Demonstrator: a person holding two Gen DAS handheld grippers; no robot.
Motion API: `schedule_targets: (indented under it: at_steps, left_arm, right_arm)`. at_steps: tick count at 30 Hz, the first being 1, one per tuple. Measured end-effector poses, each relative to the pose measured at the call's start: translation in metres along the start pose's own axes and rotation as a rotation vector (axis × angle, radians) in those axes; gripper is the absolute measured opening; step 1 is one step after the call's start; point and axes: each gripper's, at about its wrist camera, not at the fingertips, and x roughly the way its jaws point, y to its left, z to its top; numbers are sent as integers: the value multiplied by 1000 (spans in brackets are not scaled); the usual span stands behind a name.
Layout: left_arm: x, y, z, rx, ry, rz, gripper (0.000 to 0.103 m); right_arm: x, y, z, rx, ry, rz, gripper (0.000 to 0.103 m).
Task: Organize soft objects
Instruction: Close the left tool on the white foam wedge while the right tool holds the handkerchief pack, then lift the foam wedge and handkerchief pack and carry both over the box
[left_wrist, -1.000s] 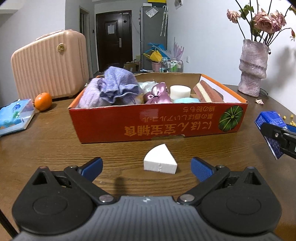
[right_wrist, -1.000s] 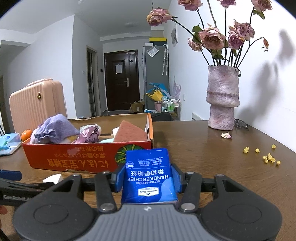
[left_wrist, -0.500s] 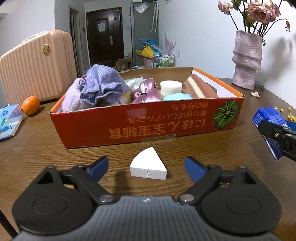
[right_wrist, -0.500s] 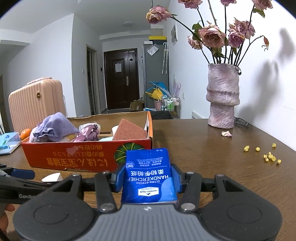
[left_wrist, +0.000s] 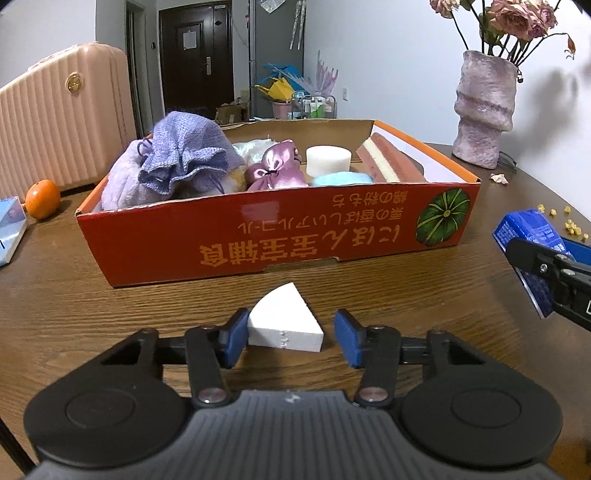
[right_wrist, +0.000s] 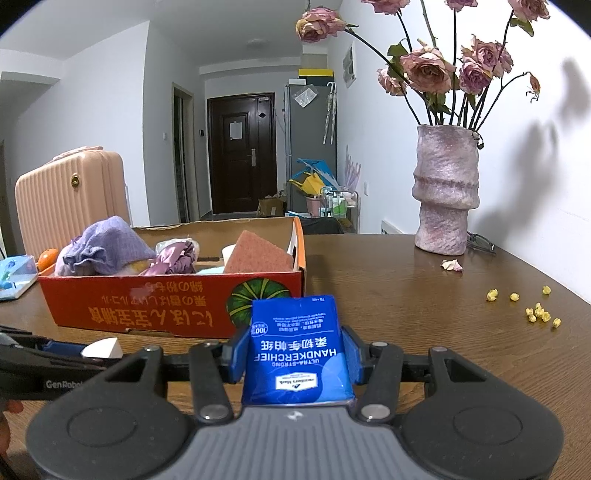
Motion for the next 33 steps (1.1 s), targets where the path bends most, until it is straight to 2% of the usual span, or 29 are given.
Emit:
schedule_targets:
  at_steps: [7,16,27,33]
  left_arm:
    - [1,2,0,-2,1,10,37]
    - [-5,4,1,-13,-31,-5,34]
    - [-51,4,10,-19,-223,-19,34]
    - [-65,7,17,-28,-283,-24,34]
  right_arm:
    - [0,0,0,-2,2,-1,50]
    - [1,-1,0,-1,-4,-3,50]
    - [-11,3,2,-15,-89,26,50]
    - [-14,12,5,-22,-144,50,50]
